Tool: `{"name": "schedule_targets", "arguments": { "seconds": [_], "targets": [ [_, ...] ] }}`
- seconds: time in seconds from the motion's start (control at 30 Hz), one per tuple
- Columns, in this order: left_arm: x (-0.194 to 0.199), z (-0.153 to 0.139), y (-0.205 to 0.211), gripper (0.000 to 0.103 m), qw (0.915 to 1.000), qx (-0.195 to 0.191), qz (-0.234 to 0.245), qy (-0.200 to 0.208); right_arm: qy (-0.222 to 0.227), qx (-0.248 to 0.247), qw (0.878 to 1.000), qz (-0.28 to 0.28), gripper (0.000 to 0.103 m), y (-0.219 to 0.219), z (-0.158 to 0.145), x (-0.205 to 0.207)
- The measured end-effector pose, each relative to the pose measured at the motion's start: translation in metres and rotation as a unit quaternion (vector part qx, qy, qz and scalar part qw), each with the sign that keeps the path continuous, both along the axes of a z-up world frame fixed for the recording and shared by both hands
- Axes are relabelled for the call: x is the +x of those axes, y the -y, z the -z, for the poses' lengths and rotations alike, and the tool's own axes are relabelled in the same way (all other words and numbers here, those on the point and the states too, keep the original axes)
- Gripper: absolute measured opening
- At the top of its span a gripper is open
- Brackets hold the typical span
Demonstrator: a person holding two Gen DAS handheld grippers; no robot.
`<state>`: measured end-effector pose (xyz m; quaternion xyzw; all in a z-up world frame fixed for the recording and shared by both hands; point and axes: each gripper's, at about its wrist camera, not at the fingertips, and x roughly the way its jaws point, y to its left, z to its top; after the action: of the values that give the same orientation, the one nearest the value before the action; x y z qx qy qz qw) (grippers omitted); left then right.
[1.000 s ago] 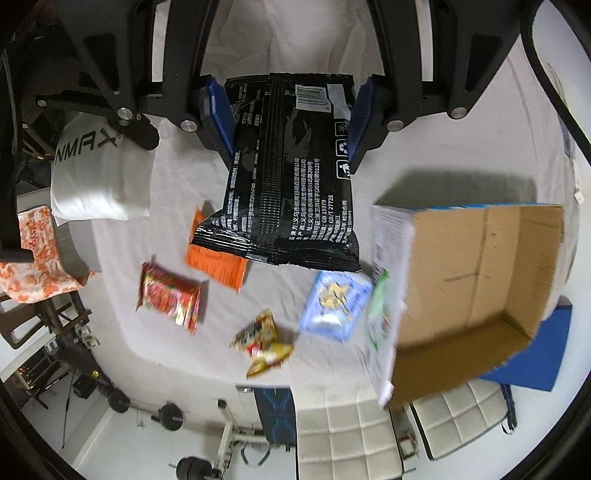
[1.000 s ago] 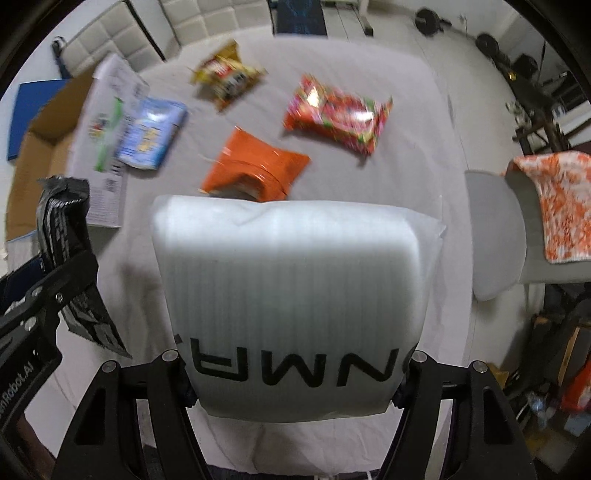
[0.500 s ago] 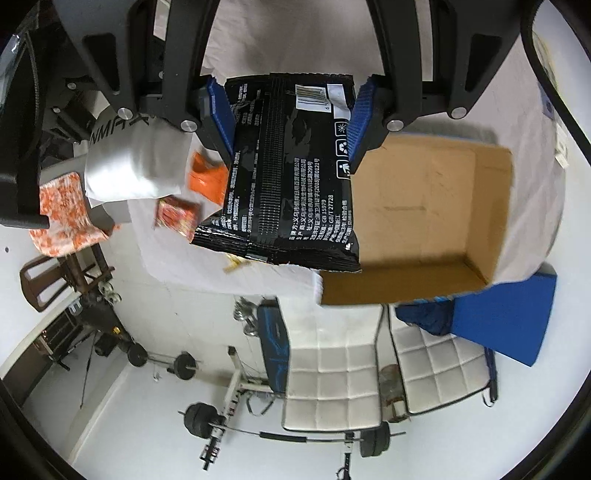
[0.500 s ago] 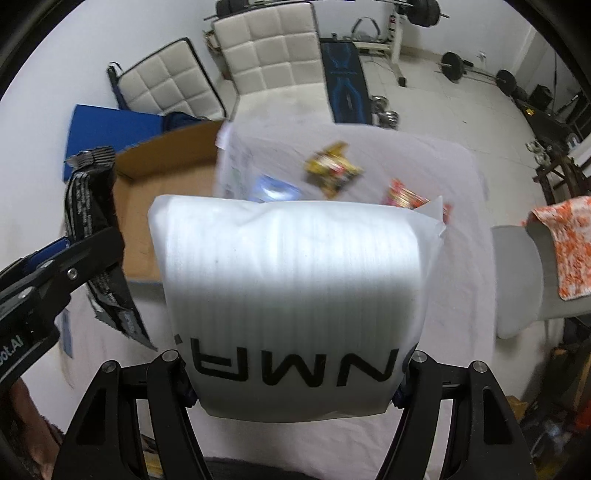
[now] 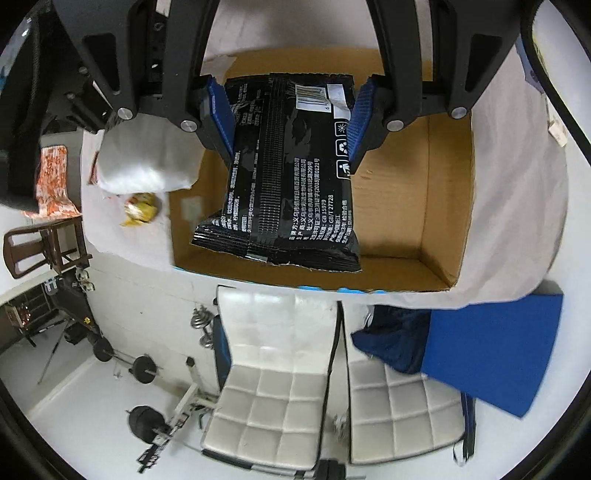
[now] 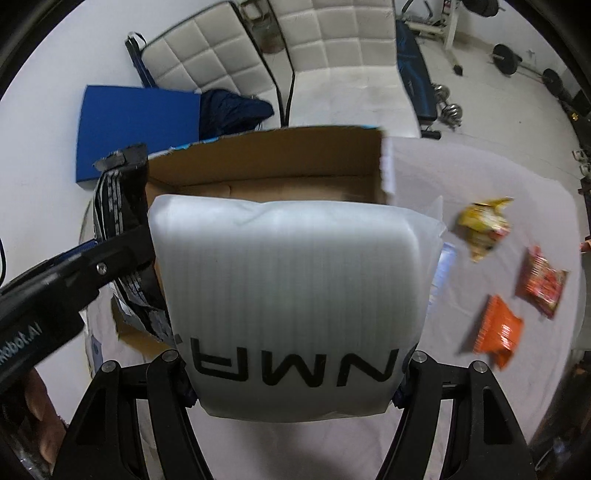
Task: Organize snacks
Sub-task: 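Carry the black bag with the left tool while the right tool carries the white pouch into the box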
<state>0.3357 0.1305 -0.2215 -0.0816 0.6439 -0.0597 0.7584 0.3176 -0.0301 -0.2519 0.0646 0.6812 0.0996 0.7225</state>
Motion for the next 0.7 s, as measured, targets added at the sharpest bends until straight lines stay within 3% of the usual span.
{"name": "schedule_targets", "arguments": {
  "seconds": [0.33, 0.7],
  "targets": [
    [0.049, 0.097, -0.026, 0.052, 0.9937, -0.049, 0.021, -0.098, -0.032, -0.040, 0.999, -0.010, 0.075, -0.038, 0.077, 0.058],
    [0.066, 0.135, -0.015, 0.054, 0.9898, -0.042, 0.058, -0.123, -0.050, -0.088, 0.995, -0.022, 0.076, -0.051, 0.112, 0.081]
  ]
}}
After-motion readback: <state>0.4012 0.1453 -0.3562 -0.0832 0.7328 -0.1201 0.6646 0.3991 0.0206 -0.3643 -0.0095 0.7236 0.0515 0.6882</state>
